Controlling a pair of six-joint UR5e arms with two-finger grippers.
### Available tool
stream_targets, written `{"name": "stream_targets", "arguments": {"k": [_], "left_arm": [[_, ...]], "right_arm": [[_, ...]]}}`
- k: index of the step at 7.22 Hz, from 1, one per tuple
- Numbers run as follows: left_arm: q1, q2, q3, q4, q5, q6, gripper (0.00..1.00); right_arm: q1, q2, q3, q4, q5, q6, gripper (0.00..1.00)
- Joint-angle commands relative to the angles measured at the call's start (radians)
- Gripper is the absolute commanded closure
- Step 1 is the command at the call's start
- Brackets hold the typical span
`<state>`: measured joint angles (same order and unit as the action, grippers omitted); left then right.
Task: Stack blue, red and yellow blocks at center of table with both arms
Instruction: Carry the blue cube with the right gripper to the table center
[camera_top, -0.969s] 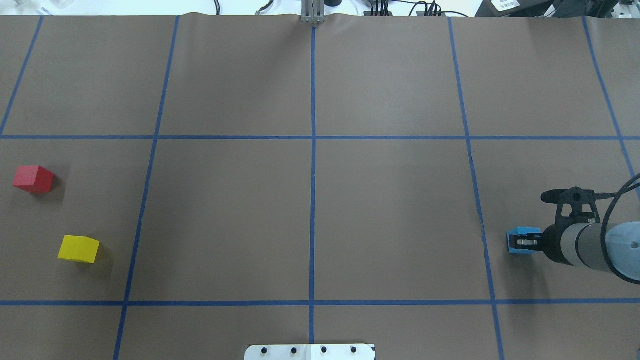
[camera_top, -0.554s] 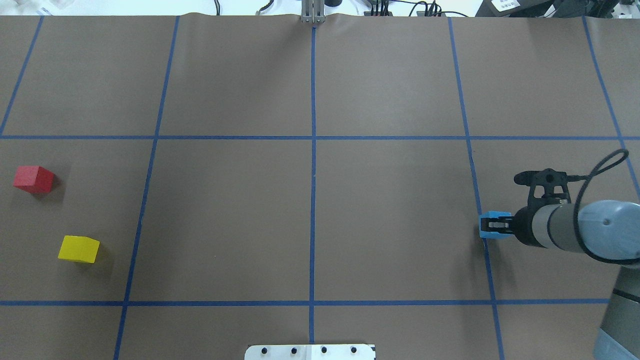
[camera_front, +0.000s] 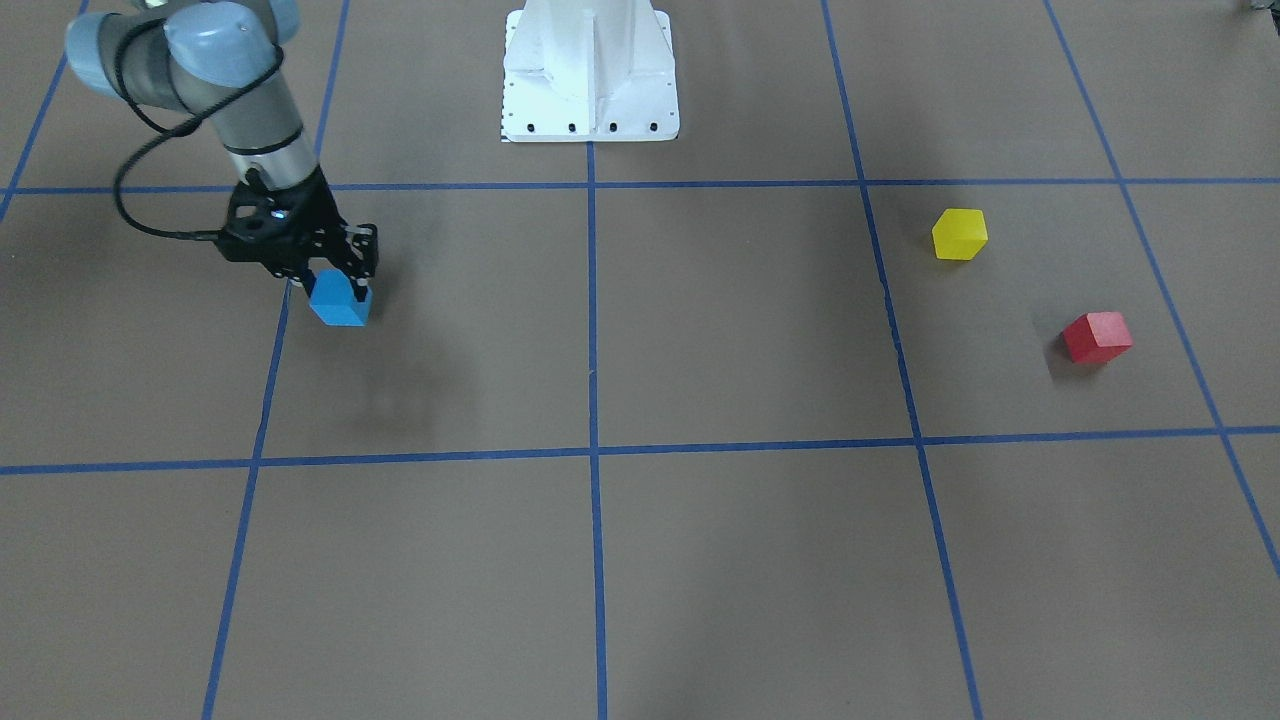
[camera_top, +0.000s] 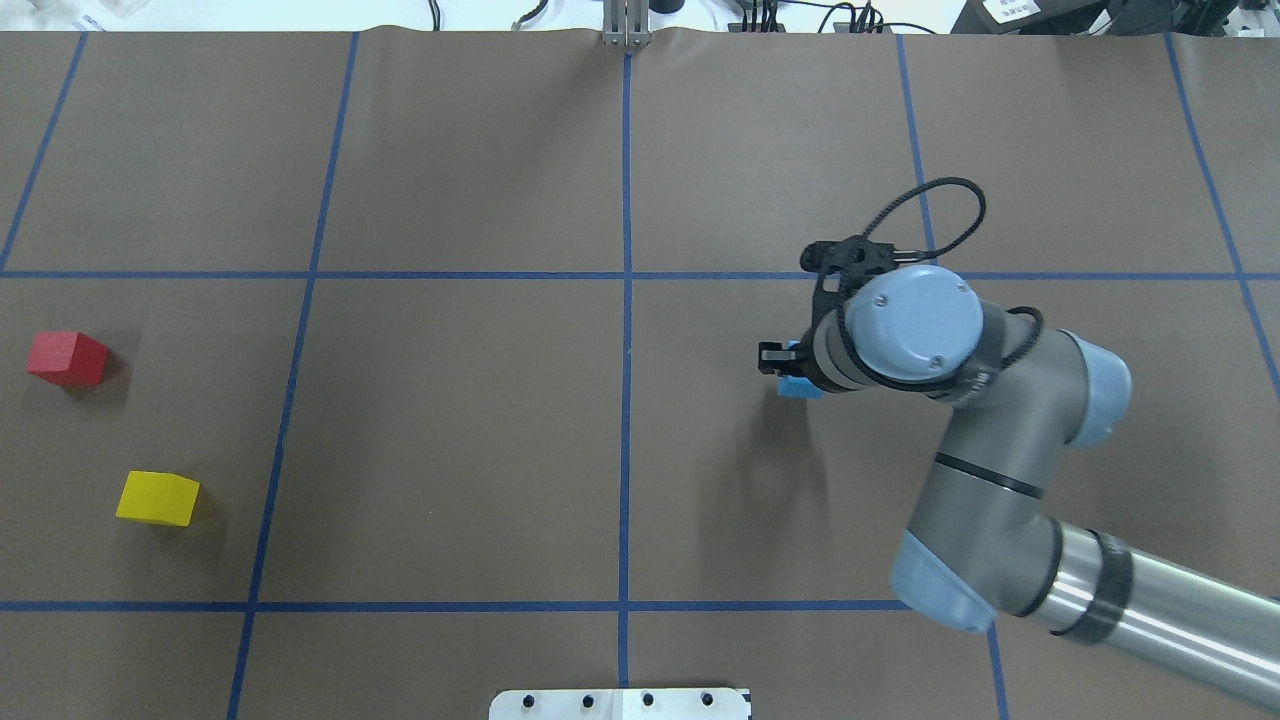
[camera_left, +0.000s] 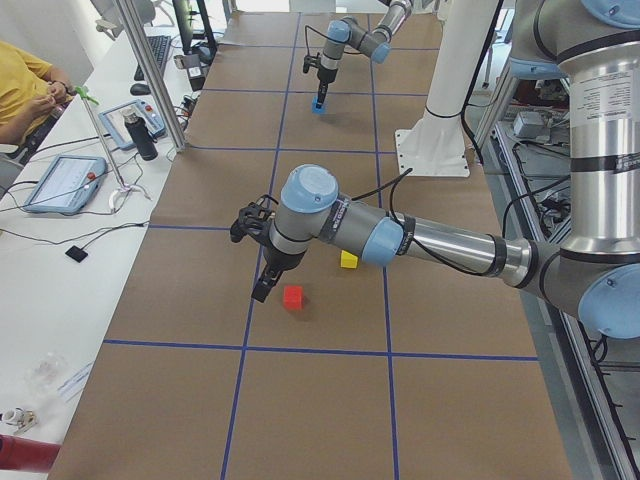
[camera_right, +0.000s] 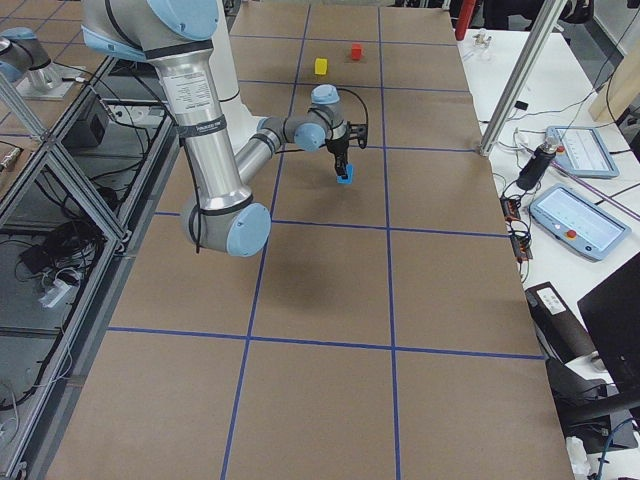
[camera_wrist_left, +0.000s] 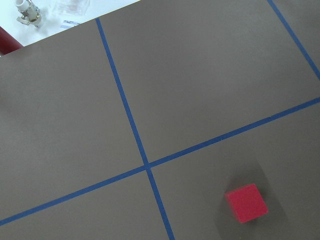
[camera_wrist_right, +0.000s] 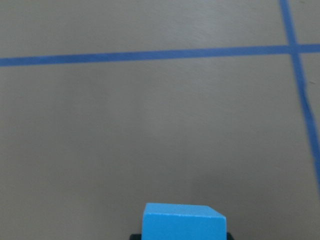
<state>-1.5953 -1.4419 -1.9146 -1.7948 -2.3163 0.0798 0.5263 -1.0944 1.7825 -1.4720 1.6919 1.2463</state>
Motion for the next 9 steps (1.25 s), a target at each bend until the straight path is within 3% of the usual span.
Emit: {"name": "stream_targets", "arguments": {"k": [1,3,5,6,7,9], "left_arm": [[0.000,0.000,0.009,0.000,0.000,0.000,0.00],[0.000,0.002,0.011,0.000,0.000,0.001,0.00],[0.000,0.003,0.011,0.000,0.000,0.002,0.00],[0.000,0.005,0.011,0.000,0.000,0.002,0.00],[0.000,0.005,0.011,0.000,0.000,0.002,0.00],[0.000,0.005,0.011,0.000,0.000,0.003,0.00]], "right_arm": [[-0.017,0.259,-0.209,-0.042,-0.006,0.008,1.00],[-0.061,0.385,-0.349,-0.037,-0.015,0.004,1.00],[-0.097,0.383,-0.365,-0.030,-0.044,-0.004,1.00],[-0.098,0.381,-0.365,-0.031,-0.046,0.001,0.78],[-0.107,0.374,-0.365,-0.030,-0.072,0.004,0.02],[-0.111,0.375,-0.362,-0.014,-0.089,-0.004,0.00]]}}
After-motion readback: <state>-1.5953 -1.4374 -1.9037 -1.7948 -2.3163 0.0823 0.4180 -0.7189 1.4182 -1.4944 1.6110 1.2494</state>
